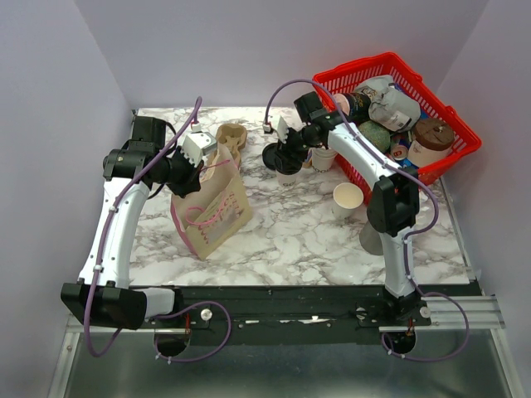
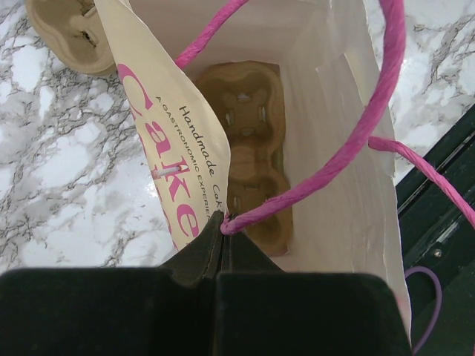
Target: Pack the takeout coffee
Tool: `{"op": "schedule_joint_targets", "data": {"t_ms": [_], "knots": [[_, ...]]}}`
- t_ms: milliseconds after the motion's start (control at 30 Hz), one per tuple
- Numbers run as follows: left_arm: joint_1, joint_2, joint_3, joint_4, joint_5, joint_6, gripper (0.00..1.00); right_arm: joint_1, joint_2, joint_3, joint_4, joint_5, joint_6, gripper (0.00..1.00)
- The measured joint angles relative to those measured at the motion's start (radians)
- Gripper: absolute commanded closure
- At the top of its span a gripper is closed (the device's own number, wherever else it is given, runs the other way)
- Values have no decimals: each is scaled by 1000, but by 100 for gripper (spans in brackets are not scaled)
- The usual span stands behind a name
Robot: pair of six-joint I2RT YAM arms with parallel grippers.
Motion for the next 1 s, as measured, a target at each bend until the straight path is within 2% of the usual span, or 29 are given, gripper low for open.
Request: {"op": "schedule_joint_targets", "data": {"t_ms": [33, 133, 500, 733, 800, 933, 1000], "knots": [[0, 0, 0, 0, 0, -1, 100, 0, 0, 0, 0, 0, -1, 41], [0, 0, 0, 0, 0, -1, 100, 0, 0, 0, 0, 3, -10, 46], [0, 0, 0, 0, 0, -1, 100, 0, -10, -4, -2, 2, -15, 54], [0, 0, 0, 1, 0, -1, 100, 0, -83, -40, -18, -7, 2, 57], [0, 0, 0, 1, 0, -1, 100, 0, -108, -50, -19, -11, 6, 55], [0, 0, 0, 2, 0, -1, 100, 0, -134, -56, -17, -14, 20, 27], [0, 0, 0, 3, 0, -1, 100, 0, -133, -56, -15, -12, 25, 24]]}}
